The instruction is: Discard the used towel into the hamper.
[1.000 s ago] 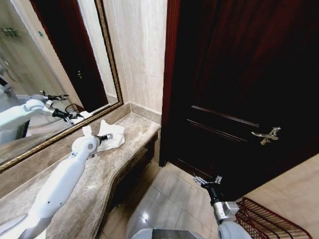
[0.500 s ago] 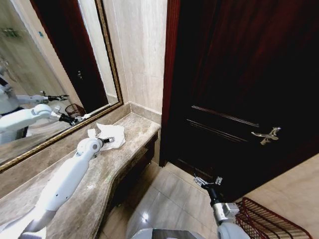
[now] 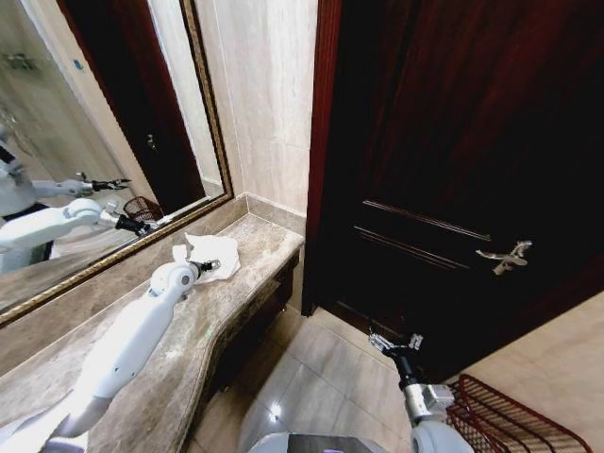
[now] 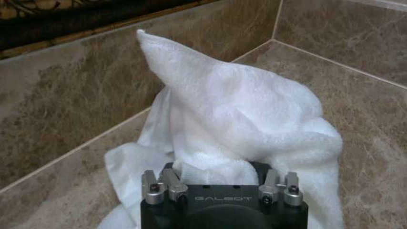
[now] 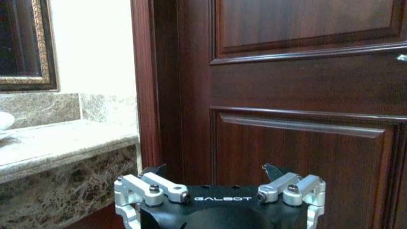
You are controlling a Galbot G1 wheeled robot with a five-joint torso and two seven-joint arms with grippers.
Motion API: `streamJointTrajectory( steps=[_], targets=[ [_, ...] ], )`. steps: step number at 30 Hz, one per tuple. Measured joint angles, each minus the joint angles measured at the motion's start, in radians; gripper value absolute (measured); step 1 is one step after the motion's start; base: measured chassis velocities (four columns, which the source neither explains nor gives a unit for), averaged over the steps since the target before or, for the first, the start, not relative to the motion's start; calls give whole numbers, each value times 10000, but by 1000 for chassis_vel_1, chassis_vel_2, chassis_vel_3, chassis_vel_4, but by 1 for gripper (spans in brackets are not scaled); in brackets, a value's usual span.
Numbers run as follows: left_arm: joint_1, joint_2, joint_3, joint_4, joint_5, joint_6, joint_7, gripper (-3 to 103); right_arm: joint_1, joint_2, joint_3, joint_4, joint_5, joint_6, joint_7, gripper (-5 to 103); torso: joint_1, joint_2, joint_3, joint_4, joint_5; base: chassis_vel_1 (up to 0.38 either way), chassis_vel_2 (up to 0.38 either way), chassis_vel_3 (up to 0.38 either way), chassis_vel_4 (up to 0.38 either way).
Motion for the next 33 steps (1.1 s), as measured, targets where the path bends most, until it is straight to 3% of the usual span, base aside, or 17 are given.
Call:
streamJointTrajectory(
  steps=[8,10,17,19,22,33],
  targets=[
    [-116,-141,47,41,31,0,54,46,132,-64,0,39,6,-134,54,100,0,0,1,0,-1,0,0,0,0],
    [-131,-151,48,46,32,0,51,46,138,-64,-1,48,11,-145,56,100,0,0,1,1,-1,0,0,0,0],
    [-227,-168,70,185,27,3,65,24,122,-129,7,78,54,-167,75,100,0,0,1,0,0,0,0,0,0],
    [-237,-186,72,206,27,2,65,24,122,-129,7,78,59,-173,84,100,0,0,1,0,0,0,0,0,0],
    [-241,-205,74,203,29,3,61,15,117,-134,15,119,89,-196,96,100,0,0,1,2,0,0,0,0,0],
    [-202,-167,55,142,14,8,13,12,200,-196,14,321,109,-420,148,100,2,0,2,0,-1,0,0,0,0]
  ],
)
